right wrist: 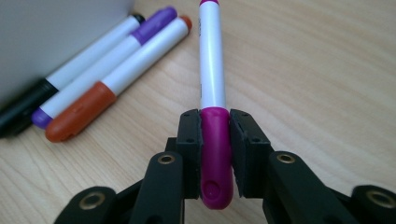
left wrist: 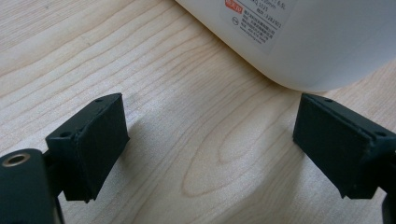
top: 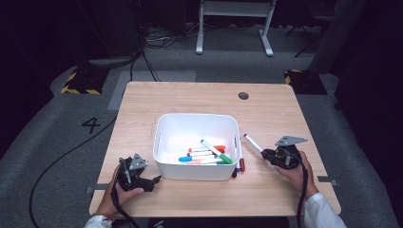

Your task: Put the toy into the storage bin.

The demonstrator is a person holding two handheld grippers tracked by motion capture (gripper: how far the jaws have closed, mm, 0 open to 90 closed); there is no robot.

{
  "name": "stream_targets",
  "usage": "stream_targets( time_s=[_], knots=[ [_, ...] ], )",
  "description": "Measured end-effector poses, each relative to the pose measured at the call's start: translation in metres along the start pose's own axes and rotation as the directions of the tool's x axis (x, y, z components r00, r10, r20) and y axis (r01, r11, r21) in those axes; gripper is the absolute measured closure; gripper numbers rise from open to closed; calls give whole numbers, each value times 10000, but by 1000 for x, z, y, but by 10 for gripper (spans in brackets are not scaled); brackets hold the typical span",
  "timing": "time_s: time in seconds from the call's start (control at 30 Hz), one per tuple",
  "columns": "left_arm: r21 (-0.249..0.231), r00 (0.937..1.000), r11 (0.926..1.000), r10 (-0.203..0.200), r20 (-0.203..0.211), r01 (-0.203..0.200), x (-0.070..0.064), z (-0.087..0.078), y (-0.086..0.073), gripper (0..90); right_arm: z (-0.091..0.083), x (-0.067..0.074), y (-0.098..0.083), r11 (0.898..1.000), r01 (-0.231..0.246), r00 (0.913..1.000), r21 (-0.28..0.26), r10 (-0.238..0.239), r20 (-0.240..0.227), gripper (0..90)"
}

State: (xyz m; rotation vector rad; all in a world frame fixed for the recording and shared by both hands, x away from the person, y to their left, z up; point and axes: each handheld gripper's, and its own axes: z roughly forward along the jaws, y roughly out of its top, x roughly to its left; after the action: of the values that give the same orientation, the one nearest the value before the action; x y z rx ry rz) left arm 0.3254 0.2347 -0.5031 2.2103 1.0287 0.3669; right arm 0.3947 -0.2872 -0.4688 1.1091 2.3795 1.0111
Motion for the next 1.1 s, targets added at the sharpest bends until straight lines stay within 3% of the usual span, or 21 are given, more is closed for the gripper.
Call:
stream_targets(
  time_s=[0.13,0.4,0.67,0.9,1.07,1.1],
  knots=[
    [1,10000,10000,0,-3,0,0,0,0,102,-15,-4,10,9982,-27,9999,-597,20,-116,752],
    [1,10000,10000,-1,-1,1,0,0,0,102,-41,1,41,9866,717,9966,-1467,-767,-287,751],
    [-1,10000,10000,-2,-2,2,0,0,0,102,-60,14,78,9668,1499,9869,-2069,-1590,-282,751],
    [0,10000,10000,0,0,0,0,0,0,102,-63,25,105,9533,2049,9738,-2220,-2214,-522,751],
    [-1,10000,10000,-2,-1,2,0,0,0,102,-57,37,121,9491,2246,9665,-2207,-2459,-738,752],
    [-1,10000,10000,2,-2,-2,0,0,0,102,-55,39,124,9447,2426,9612,-2206,-2649,-773,751]
  ],
)
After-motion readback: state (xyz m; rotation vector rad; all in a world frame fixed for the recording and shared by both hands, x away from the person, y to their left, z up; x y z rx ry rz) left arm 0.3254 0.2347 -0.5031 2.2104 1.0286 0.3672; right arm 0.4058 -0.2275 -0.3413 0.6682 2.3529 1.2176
